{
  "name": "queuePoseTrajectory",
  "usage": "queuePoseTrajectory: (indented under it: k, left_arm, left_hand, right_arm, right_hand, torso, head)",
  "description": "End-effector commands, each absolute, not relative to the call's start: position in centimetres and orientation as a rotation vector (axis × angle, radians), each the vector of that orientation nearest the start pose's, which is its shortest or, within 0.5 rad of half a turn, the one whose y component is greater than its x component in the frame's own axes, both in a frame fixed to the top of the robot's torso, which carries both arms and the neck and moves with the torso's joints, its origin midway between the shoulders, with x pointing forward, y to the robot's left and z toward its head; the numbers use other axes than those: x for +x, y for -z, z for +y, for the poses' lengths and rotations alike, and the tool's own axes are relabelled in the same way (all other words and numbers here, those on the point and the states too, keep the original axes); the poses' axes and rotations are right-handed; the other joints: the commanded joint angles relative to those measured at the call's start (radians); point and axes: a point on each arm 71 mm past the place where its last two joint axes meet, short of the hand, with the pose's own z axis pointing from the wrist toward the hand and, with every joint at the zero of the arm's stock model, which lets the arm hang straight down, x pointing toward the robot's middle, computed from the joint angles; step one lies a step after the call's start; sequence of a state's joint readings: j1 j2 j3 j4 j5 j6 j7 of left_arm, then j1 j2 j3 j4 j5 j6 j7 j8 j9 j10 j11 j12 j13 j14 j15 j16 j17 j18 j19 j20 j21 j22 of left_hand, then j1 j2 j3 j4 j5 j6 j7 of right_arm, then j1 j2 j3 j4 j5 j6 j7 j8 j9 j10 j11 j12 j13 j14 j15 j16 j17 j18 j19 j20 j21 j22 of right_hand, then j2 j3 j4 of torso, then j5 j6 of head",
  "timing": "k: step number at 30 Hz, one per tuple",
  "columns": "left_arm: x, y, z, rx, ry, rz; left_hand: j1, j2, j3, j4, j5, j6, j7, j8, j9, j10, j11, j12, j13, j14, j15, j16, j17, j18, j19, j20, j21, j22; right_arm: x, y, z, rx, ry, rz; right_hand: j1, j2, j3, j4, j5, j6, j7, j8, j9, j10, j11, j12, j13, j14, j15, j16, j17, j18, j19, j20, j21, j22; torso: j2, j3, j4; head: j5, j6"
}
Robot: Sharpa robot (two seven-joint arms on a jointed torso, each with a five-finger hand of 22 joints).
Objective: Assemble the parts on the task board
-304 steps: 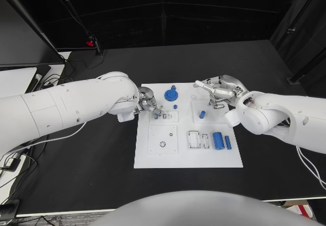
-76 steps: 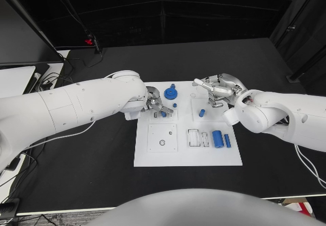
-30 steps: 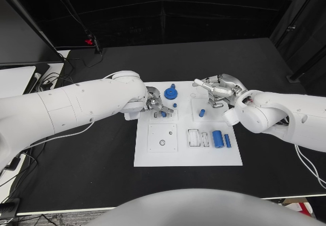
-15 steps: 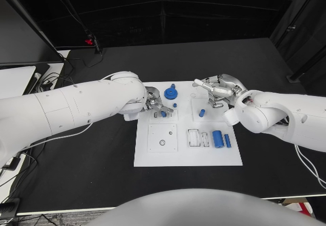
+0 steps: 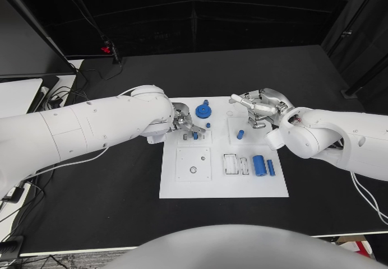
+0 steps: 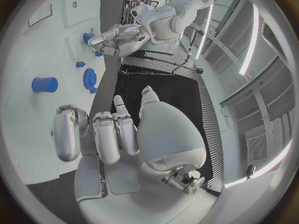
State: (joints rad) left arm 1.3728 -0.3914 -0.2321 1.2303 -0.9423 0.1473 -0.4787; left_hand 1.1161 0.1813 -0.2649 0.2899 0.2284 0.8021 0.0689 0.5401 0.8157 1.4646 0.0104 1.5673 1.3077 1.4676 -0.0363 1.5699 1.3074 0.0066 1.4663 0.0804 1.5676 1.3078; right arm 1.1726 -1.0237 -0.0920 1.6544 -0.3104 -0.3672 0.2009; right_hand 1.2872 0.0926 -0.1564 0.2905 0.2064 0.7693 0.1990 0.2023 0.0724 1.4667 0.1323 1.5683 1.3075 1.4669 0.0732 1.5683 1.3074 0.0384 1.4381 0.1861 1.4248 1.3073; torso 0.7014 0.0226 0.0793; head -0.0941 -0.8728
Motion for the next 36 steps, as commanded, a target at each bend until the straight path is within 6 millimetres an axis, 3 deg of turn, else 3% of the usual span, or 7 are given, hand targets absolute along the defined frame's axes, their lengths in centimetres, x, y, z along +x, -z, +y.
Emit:
queuePoseTrajectory:
  k: [1,23,29,36]
  left_arm:
    - [51.5,21.7,7.3,0.052,0.449,2.357]
    - [51.4,21.5,7.3,0.067,0.443,2.351]
    - [51.7,20.2,7.3,0.117,0.435,2.351]
    - [52.3,18.5,7.1,0.195,0.443,2.379]
  left_hand:
    - [0.003,0.004,-0.006,0.001,0.007,0.003,0.007,0.000,0.000,0.106,0.005,0.003,0.263,0.103,0.008,0.001,0.263,-0.007,0.105,0.007,0.003,0.263]
    - [0.014,0.005,-0.011,0.001,0.010,0.002,0.009,-0.003,-0.009,0.106,0.007,0.003,0.263,0.103,0.008,0.001,0.263,-0.007,0.105,0.008,0.003,0.263]
    - [0.000,0.008,-0.027,0.002,0.001,0.009,0.006,0.036,0.013,0.106,0.006,0.003,0.263,0.103,0.007,0.001,0.263,-0.007,0.105,0.008,0.003,0.263]
    - [0.014,0.015,-0.028,0.001,0.019,0.029,0.000,0.025,-0.003,0.106,0.000,0.003,0.263,0.103,0.004,0.001,0.263,-0.007,0.105,0.007,0.003,0.263]
  right_arm:
    - [44.8,20.5,-25.6,0.945,-1.243,1.661]
    - [44.8,20.5,-25.5,0.945,-1.244,1.662]
    - [44.8,20.5,-25.5,0.946,-1.244,1.665]
    - [44.9,20.5,-25.4,0.947,-1.243,1.667]
  right_hand:
    - [-0.001,0.010,-0.005,0.000,-0.005,-0.006,0.015,0.007,0.002,0.104,0.007,0.003,0.263,0.104,0.006,0.002,0.263,0.009,-0.003,0.001,-0.003,0.194]
    - [-0.001,0.011,-0.006,0.000,-0.005,-0.006,0.015,0.007,0.001,0.104,0.007,0.003,0.263,0.104,0.006,0.002,0.263,0.009,-0.003,0.001,-0.003,0.194]
    - [-0.001,0.011,-0.006,0.000,-0.005,-0.006,0.015,0.007,0.001,0.104,0.007,0.003,0.263,0.104,0.006,0.002,0.263,0.009,-0.003,0.001,-0.003,0.194]
    - [0.000,0.013,-0.007,0.000,-0.005,-0.007,0.015,0.009,0.001,0.104,0.007,0.003,0.263,0.104,0.006,0.002,0.263,0.009,-0.003,0.001,-0.003,0.194]
  torso:
    - [0.000,0.0000,-0.0001]
    - [0.000,-0.0003,-0.0006]
    - [0.000,0.0000,-0.0009]
    - [0.000,0.0007,-0.0021]
  head:
    - [0.000,0.000]
    - [-0.003,0.001]
    - [-0.003,0.003]
    - [0.000,0.006]
